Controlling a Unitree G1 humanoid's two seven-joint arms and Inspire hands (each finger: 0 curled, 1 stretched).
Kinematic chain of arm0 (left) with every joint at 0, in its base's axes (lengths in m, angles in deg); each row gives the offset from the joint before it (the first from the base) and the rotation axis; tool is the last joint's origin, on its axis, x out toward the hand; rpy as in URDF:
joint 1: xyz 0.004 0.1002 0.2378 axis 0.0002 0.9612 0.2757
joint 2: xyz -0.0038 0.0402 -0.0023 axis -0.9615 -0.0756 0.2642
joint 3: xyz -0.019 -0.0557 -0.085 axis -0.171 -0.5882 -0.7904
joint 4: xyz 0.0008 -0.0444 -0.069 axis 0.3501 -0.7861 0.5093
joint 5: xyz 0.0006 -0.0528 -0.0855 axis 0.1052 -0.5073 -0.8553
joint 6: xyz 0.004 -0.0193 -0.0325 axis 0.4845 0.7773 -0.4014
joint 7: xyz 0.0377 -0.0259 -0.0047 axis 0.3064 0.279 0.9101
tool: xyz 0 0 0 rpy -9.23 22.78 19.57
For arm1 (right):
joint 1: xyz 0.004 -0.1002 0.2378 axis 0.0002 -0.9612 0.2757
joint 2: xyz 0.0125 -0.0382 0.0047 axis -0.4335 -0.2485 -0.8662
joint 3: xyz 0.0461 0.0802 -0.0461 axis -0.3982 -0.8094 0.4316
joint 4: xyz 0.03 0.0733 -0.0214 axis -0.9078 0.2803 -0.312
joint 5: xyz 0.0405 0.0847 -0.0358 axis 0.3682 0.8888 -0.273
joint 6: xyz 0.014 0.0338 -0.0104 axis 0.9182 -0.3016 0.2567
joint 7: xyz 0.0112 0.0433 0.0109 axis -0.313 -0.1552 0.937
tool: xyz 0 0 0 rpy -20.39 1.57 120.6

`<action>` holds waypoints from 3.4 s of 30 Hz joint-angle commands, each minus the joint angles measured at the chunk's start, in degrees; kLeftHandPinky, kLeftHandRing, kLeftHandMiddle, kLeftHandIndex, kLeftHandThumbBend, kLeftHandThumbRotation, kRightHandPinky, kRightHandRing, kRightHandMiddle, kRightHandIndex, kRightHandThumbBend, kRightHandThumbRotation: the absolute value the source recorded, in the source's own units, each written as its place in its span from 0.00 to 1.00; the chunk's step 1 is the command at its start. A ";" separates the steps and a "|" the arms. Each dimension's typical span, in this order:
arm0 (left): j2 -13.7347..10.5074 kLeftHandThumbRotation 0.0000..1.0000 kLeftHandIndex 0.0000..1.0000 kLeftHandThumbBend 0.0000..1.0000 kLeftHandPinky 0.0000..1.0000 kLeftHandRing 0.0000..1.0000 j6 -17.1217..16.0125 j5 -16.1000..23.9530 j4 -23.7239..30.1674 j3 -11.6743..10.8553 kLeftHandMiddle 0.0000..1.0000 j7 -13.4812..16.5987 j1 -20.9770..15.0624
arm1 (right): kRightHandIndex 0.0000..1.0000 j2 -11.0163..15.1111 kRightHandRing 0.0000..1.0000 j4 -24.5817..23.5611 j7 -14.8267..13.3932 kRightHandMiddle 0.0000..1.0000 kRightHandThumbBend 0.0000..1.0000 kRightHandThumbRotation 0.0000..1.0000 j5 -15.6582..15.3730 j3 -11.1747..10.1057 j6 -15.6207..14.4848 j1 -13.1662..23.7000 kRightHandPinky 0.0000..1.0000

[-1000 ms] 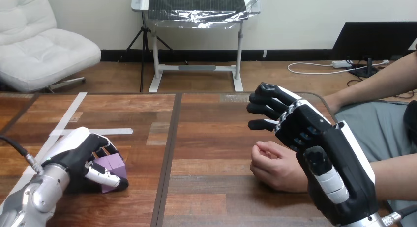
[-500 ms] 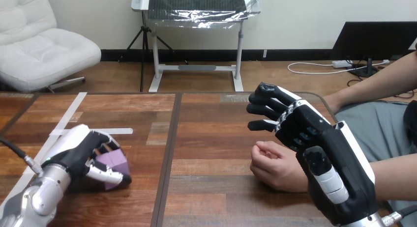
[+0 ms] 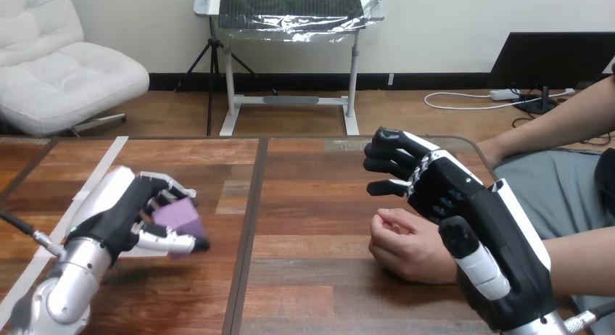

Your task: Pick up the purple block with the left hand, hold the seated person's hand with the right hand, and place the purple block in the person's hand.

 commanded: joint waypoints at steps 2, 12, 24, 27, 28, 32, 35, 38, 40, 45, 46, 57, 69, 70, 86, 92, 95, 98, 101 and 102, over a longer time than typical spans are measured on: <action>0.85 0.00 0.49 0.60 0.34 0.41 -3.16 -2.39 9.57 -3.04 0.47 2.31 0.16 | 0.82 1.50 0.80 3.03 -1.16 0.82 0.95 0.85 -1.65 -2.07 1.23 6.09 0.73; 2.02 0.00 0.46 0.59 0.36 0.43 -2.74 -3.56 17.41 -4.45 0.46 2.80 3.19 | 0.83 3.70 0.82 7.74 -0.64 0.83 0.94 0.84 -3.69 -3.08 2.53 9.02 0.73; 2.95 0.00 0.45 0.59 0.35 0.43 -3.13 -4.24 24.61 -6.12 0.45 2.49 6.20 | 0.84 7.43 0.85 13.53 -0.28 0.85 0.92 0.82 -6.23 -4.33 4.58 12.55 0.76; 3.26 0.00 0.45 0.58 0.36 0.43 -2.15 -4.46 26.77 -6.54 0.45 2.12 7.00 | 0.84 8.38 0.85 14.51 -0.52 0.86 0.91 0.81 -6.73 -4.56 4.54 13.15 0.77; 3.42 0.00 0.45 0.58 0.36 0.43 -1.81 -4.69 27.60 -6.74 0.45 2.01 7.31 | 0.84 8.76 0.85 15.16 -0.51 0.86 0.91 0.80 -6.86 -4.69 4.81 13.54 0.77; 3.87 0.00 0.45 0.58 0.36 0.43 -1.79 -5.37 29.44 -7.24 0.45 1.91 8.06 | 0.85 9.78 0.85 17.26 -0.54 0.86 0.90 0.78 -7.31 -5.02 6.22 14.73 0.77; 4.31 0.00 0.45 0.58 0.35 0.42 -1.91 -5.97 30.77 -7.59 0.45 1.93 8.60 | 0.85 10.76 0.85 19.02 -1.03 0.86 0.90 0.77 -8.39 -5.30 7.40 15.64 0.78; 4.64 0.00 0.45 0.58 0.35 0.41 -1.62 -6.29 32.22 -7.97 0.44 1.86 9.21 | 0.85 11.80 0.85 20.66 -1.38 0.87 0.90 0.77 -9.71 -5.53 8.45 16.56 0.78; 4.89 0.00 0.44 0.58 0.34 0.40 -1.40 -6.25 33.19 -8.14 0.44 1.79 9.60 | 0.86 12.56 0.85 21.81 -1.34 0.87 0.89 0.76 -10.31 -5.74 9.15 17.18 0.78; 5.33 0.00 0.44 0.57 0.33 0.40 -1.58 -6.46 34.75 -8.56 0.43 1.56 10.38 | 0.87 14.26 0.85 24.14 -1.93 0.87 0.89 0.76 -12.45 -6.11 10.51 18.46 0.78; 5.42 0.00 0.44 0.57 0.33 0.39 -1.41 -6.53 35.25 -8.63 0.43 1.47 10.63 | 0.87 15.00 0.85 24.61 -2.07 0.87 0.89 0.76 -13.26 -6.20 10.34 18.79 0.78; 6.06 0.00 0.44 0.58 0.33 0.39 -1.80 -6.82 37.07 -8.97 0.43 1.65 12.15 | 0.89 19.74 0.85 28.45 -3.87 0.89 0.93 0.77 -18.25 -6.55 10.34 21.21 0.76; 6.95 0.00 0.44 0.57 0.33 0.38 -1.99 -7.41 37.81 -9.46 0.43 1.46 13.08 | 0.90 24.65 0.86 31.87 -5.00 0.90 0.94 0.72 -22.39 -6.08 8.48 23.32 0.74; 6.93 0.00 0.44 0.57 0.33 0.38 -2.19 -7.40 37.72 -9.46 0.43 1.47 13.11 | 0.90 25.14 0.86 32.42 -4.88 0.90 0.94 0.72 -22.64 -5.99 8.29 23.60 0.74; 7.05 0.00 0.43 0.56 0.33 0.38 -2.62 -7.80 37.46 -9.46 0.43 1.38 13.22 | 0.91 28.91 0.87 39.23 -5.41 0.91 0.91 0.61 -26.49 -4.65 7.49 26.23 0.72; 7.14 0.00 0.43 0.56 0.33 0.38 -2.68 -7.79 37.44 -9.46 0.43 1.49 13.21 | 0.91 29.53 0.87 41.16 -6.49 0.91 0.90 0.58 -28.18 -4.27 7.92 26.76 0.72; 7.18 0.00 0.43 0.56 0.33 0.38 -2.67 -7.80 37.42 -9.47 0.43 1.51 13.19 | 0.91 29.92 0.87 42.12 -7.29 0.91 0.90 0.57 -29.34 -3.90 8.26 27.08 0.72; 7.17 0.00 0.43 0.56 0.33 0.38 -2.87 -7.72 37.23 -9.47 0.43 1.58 13.14 | 0.91 30.15 0.86 42.80 -7.81 0.91 0.90 0.56 -30.26 -3.65 7.94 27.27 0.71; 7.11 0.00 0.43 0.56 0.32 0.38 -3.06 -7.69 36.99 -9.46 0.43 1.58 13.06 | 0.91 30.28 0.87 43.52 -8.01 0.91 0.90 0.55 -30.75 -3.50 7.76 27.48 0.71; 7.10 0.00 0.43 0.56 0.32 0.38 -3.10 -7.69 36.94 -9.45 0.43 1.57 13.05 | 0.91 30.29 0.87 43.70 -8.04 0.91 0.90 0.55 -30.84 -3.48 7.77 27.53 0.71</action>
